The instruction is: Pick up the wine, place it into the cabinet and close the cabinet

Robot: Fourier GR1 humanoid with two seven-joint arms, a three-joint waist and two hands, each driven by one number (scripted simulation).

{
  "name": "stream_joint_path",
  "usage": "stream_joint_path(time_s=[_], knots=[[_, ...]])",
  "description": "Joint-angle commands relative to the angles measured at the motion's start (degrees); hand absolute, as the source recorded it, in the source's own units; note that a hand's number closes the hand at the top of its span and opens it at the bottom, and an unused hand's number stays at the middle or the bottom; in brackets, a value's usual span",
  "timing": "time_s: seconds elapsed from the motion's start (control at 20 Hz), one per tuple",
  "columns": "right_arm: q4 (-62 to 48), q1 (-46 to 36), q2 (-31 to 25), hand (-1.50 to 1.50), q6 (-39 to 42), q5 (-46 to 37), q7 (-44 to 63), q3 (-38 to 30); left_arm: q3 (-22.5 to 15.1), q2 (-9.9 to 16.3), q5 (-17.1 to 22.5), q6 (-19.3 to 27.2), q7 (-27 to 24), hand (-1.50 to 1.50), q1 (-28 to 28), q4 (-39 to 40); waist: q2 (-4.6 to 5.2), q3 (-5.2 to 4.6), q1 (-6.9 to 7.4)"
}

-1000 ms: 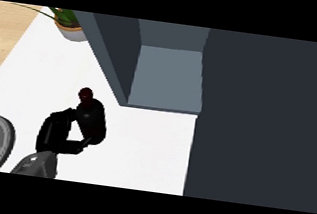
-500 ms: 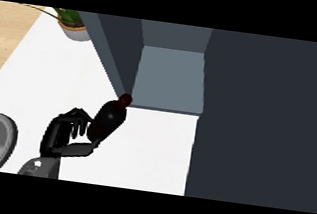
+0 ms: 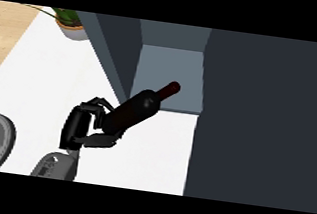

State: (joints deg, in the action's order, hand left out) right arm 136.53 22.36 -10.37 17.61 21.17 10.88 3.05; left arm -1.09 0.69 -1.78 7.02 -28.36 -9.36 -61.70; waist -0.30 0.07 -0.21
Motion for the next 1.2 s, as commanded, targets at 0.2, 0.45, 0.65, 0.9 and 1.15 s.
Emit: stream_joint_path(time_s=[0.2, 0.45, 0.65, 0.9, 1.15], knots=[[3.9, 3.5, 1.5, -1.5, 1.7, 0.8, -0.9, 0.5, -9.1, -0.7, -0.2, 11.6, 14.0, 1.5, -8.2, -3.7, 0.18, -0.05, -0.58], [6.9, -1.6, -0.2, -1.5, -2.4, 4.2, 6.5, -0.9, -11.6, -0.7, -5.1, 14.2, 18.1, 1.5, -13.7, 0.0, 0.34, -0.1, -0.41], [7.9, 2.3, 1.5, -1.5, -1.3, 1.8, 3.8, -0.1, -18.6, -0.7, -1.8, 20.7, 22.2, 1.5, -16.4, -1.0, 0.21, -0.09, -0.76], [9.8, 2.2, -1.1, -1.5, -0.3, 9.2, 6.5, -4.5, -21.0, -0.7, 3.5, 24.3, 20.7, 1.5, -18.4, 2.8, 0.28, -0.11, -0.93], [7.4, 4.5, -0.3, -1.5, 3.2, 8.0, 1.5, -5.8, -19.4, -0.7, 6.9, 25.3, 19.1, 1.5, -25.6, 11.9, 0.33, -0.08, -1.35]])
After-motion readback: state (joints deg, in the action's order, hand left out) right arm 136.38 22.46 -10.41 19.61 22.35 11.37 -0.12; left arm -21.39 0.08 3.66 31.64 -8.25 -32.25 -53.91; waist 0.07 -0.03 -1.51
